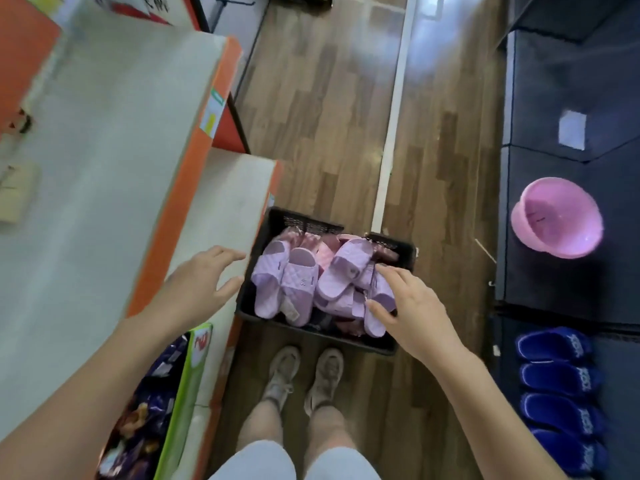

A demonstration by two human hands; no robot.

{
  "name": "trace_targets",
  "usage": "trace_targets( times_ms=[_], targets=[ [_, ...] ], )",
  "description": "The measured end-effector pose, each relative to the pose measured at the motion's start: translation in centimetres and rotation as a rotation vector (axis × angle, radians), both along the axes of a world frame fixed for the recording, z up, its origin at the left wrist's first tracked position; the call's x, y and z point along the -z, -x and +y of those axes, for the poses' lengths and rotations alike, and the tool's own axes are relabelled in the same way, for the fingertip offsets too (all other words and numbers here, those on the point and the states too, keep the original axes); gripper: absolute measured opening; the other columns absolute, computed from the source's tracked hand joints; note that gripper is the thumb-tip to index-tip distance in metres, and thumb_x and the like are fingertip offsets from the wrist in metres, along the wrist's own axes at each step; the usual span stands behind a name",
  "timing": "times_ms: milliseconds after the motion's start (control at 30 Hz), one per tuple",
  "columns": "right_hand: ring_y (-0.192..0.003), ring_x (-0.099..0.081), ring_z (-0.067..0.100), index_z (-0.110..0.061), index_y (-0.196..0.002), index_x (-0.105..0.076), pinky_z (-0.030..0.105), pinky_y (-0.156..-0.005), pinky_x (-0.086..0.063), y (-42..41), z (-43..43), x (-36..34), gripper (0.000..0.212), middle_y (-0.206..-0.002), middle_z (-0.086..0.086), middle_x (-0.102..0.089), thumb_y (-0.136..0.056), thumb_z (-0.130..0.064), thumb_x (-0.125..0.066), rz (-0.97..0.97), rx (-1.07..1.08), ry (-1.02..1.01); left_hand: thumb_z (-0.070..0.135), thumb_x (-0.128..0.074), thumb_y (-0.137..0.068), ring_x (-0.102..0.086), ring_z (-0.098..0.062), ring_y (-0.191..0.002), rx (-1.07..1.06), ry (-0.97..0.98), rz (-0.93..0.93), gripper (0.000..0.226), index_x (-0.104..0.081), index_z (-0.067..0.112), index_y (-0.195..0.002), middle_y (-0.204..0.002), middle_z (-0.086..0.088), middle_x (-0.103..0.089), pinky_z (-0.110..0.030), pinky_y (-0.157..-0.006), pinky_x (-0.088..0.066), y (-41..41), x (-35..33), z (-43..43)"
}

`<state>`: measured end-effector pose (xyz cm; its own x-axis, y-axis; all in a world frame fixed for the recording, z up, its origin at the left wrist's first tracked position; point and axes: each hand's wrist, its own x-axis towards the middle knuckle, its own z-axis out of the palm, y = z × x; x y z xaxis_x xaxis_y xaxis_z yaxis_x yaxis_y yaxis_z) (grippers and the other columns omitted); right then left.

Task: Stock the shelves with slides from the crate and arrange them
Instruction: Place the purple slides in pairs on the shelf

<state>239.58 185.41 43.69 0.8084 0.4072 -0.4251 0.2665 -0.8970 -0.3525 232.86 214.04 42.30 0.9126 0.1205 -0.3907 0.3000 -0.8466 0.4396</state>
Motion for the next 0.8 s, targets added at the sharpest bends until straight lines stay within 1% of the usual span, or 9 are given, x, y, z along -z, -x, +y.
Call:
trace_targets(
  times_ms=[67,200,367,467,533,600,633,700,800],
  targets=[
    [-0.129,-0.037,0.014,-0.023,-0.143,-0.03,0.026,-0.101,-0.032,-0.5,0.7,3.1,0.055,-0.143,-0.006,-0.039,-0.093,-0.038,-0.048,0.028,-0.034,0.016,0.024,-0.053,-0.092,-0.049,-0.021,-0.118,-0.055,0.028,0.045,0.037,-0.053,0.016,-0.128,-0.131,-0.002,-0.052,-0.032,-0.096,-0.036,0.1,2.9,0.1],
    [-0.126,-0.041,0.017,-0.021,-0.143,-0.031,0.031,-0.097,-0.037,-1.1,2.1,10.1,0.056,-0.141,-0.003,-0.041,-0.093,-0.037,-0.048,0.116,-0.043,0.029,0.023,-0.053,-0.092,-0.048,-0.022,-0.12,-0.081,0.048,0.158,0.038,-0.052,0.015,-0.128,-0.132,-0.005,-0.051,-0.031,-0.098,-0.035,-0.6,9.5,0.7],
    [-0.131,-0.038,0.018,-0.018,-0.142,-0.032,0.034,-0.099,-0.037,-1.1,4.3,19.1,0.057,-0.145,0.0,-0.04,-0.092,-0.037,-0.052,0.328,0.138,-0.056,0.02,-0.05,-0.093,-0.047,-0.025,-0.123,-0.152,0.103,0.32,0.038,-0.05,0.013,-0.131,-0.135,-0.007,-0.051,-0.029,-0.097,-0.035,-1.9,17.6,1.2],
    [-0.122,-0.047,0.022,-0.019,-0.142,-0.033,0.033,-0.091,-0.04,-1.0,5.2,24.2,0.058,-0.138,0.004,-0.048,-0.091,-0.037,-0.054,0.438,0.213,-0.057,0.017,-0.052,-0.093,-0.051,-0.026,-0.117,-0.244,0.162,0.395,0.036,-0.052,0.009,-0.128,-0.132,-0.011,-0.054,-0.027,-0.093,-0.037,-1.9,22.5,1.3],
    [-0.119,-0.049,0.023,-0.017,-0.142,-0.033,0.033,-0.091,-0.042,-1.1,5.7,27.0,0.058,-0.136,0.006,-0.049,-0.092,-0.036,-0.054,0.495,0.27,-0.066,0.017,-0.052,-0.093,-0.051,-0.026,-0.117,-0.279,0.182,0.455,0.037,-0.051,0.008,-0.129,-0.132,-0.013,-0.054,-0.025,-0.092,-0.037,-1.8,25.6,1.3],
    [-0.121,-0.049,0.024,-0.016,-0.142,-0.033,0.037,-0.095,-0.042,-1.4,6.3,29.7,0.057,-0.138,0.007,-0.047,-0.091,-0.035,-0.054,0.502,0.294,-0.062,0.018,-0.051,-0.093,-0.05,-0.026,-0.12,-0.308,0.191,0.492,0.039,-0.05,0.007,-0.13,-0.133,-0.013,-0.053,-0.025,-0.093,-0.036,-1.7,28.7,1.4],
    [-0.121,-0.049,0.025,-0.016,-0.141,-0.034,0.037,-0.095,-0.042,-1.6,6.6,31.0,0.057,-0.138,0.008,-0.048,-0.091,-0.035,-0.053,0.486,0.288,-0.05,0.019,-0.051,-0.093,-0.049,-0.026,-0.121,-0.338,0.197,0.497,0.039,-0.049,0.006,-0.131,-0.133,-0.013,-0.053,-0.026,-0.095,-0.035,-1.7,30.3,1.5],
    [-0.118,-0.051,0.027,-0.014,-0.138,-0.037,0.036,-0.091,-0.042,-1.9,7.3,33.3,0.053,-0.135,0.009,-0.05,-0.091,-0.033,-0.054,0.449,0.285,-0.058,0.02,-0.051,-0.093,-0.049,-0.027,-0.12,-0.431,0.228,0.49,0.038,-0.051,0.005,-0.128,-0.131,-0.014,-0.054,-0.028,-0.095,-0.036,-1.7,33.2,1.5],
    [-0.114,-0.052,0.027,-0.012,-0.132,-0.043,0.034,-0.086,-0.039,-2.3,8.4,36.3,0.047,-0.129,0.011,-0.053,-0.09,-0.03,-0.057,0.415,0.314,-0.102,0.019,-0.052,-0.093,-0.05,-0.03,-0.118,-0.623,0.272,0.462,0.028,-0.056,0.007,-0.117,-0.129,-0.018,-0.054,-0.029,-0.091,-0.036,-1.7,37.1,1.3]
  ],
)
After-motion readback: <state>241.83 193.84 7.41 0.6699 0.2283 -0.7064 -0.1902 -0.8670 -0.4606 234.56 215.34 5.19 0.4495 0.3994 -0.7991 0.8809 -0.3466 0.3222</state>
